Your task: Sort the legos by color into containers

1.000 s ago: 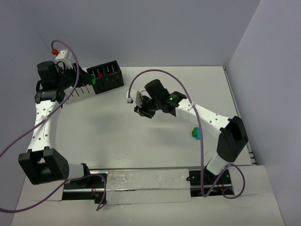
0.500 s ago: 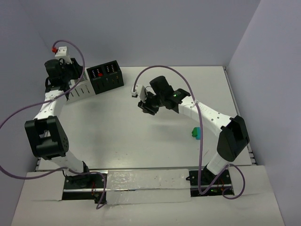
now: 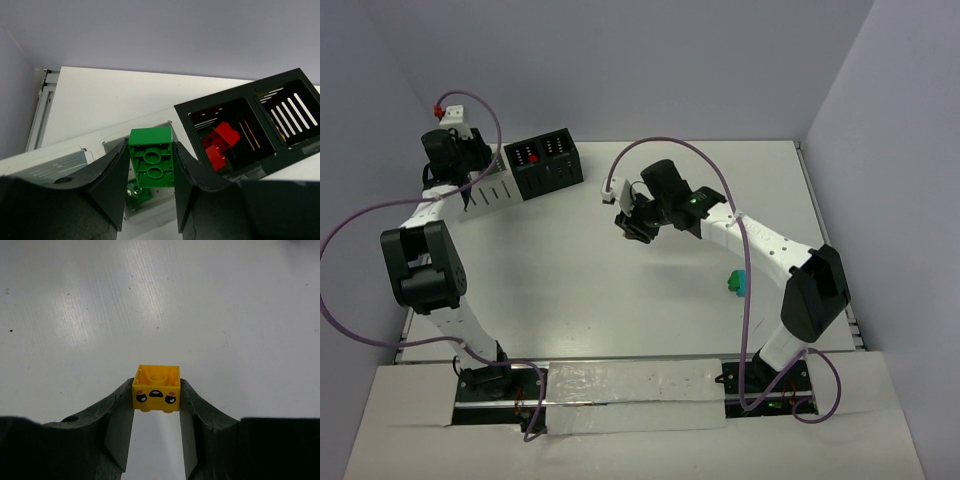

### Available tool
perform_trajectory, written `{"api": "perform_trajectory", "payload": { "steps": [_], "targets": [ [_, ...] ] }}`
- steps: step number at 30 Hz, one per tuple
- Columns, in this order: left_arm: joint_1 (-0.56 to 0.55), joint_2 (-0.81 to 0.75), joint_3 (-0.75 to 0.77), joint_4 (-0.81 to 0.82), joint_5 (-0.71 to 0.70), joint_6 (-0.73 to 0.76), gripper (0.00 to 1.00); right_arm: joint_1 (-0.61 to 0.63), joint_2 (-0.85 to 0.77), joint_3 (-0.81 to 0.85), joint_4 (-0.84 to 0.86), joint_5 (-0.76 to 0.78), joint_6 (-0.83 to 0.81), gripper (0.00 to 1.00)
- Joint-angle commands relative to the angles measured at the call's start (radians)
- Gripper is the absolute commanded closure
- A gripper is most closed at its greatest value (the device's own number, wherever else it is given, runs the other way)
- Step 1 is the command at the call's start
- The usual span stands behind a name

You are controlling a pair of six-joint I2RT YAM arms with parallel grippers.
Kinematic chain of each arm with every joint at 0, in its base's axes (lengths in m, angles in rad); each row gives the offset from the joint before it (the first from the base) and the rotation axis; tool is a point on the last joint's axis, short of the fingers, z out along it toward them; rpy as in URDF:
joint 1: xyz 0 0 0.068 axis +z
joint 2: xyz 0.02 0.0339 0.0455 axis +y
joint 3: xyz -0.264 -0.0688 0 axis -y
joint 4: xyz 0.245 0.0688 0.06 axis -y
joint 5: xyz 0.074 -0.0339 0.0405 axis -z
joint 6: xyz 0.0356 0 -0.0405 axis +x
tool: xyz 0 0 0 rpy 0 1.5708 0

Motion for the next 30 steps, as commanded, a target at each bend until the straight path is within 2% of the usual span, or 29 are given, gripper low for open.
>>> {"api": "perform_trajectory", "payload": {
  "steps": [1, 10, 14, 16, 21, 24, 26, 30],
  "targets": [
    [0.002, 0.035, 0.076, 0.057, -0.013, 0.023, 0.85, -0.008, 0.006, 0.039, 0.03, -0.02, 0.013, 1.0],
    [0.002, 0.043, 0.087, 0.032, -0.01, 0.02, 0.63, -0.018, 0.017, 0.068, 0.027, -0.029, 0.029, 1.0],
    [0.003, 0.023, 0.082, 0.017, -0.019, 0.023, 0.37, -0.025, 0.019, 0.09, 0.027, -0.038, 0.048, 1.0],
    [0.002, 0.013, 0.09, 0.001, -0.021, 0.02, 0.3, -0.027, 0.017, 0.103, 0.026, -0.042, 0.057, 1.0],
    [0.006, -0.031, 0.157, -0.088, 0.012, 0.003, 0.25, -0.034, -0.001, 0.115, 0.041, -0.057, 0.09, 1.0],
    [0.013, -0.129, 0.195, -0.204, 0.207, -0.061, 0.29, -0.049, -0.035, 0.096, 0.085, -0.105, 0.135, 1.0],
    [0.009, -0.227, 0.169, -0.267, 0.419, -0.15, 0.3, -0.065, -0.05, 0.086, 0.111, -0.151, 0.178, 1.0],
    [-0.038, -0.401, -0.029, -0.311, 0.617, -0.358, 0.28, -0.077, -0.078, 0.06, 0.176, -0.238, 0.235, 1.0]
  ]
}}
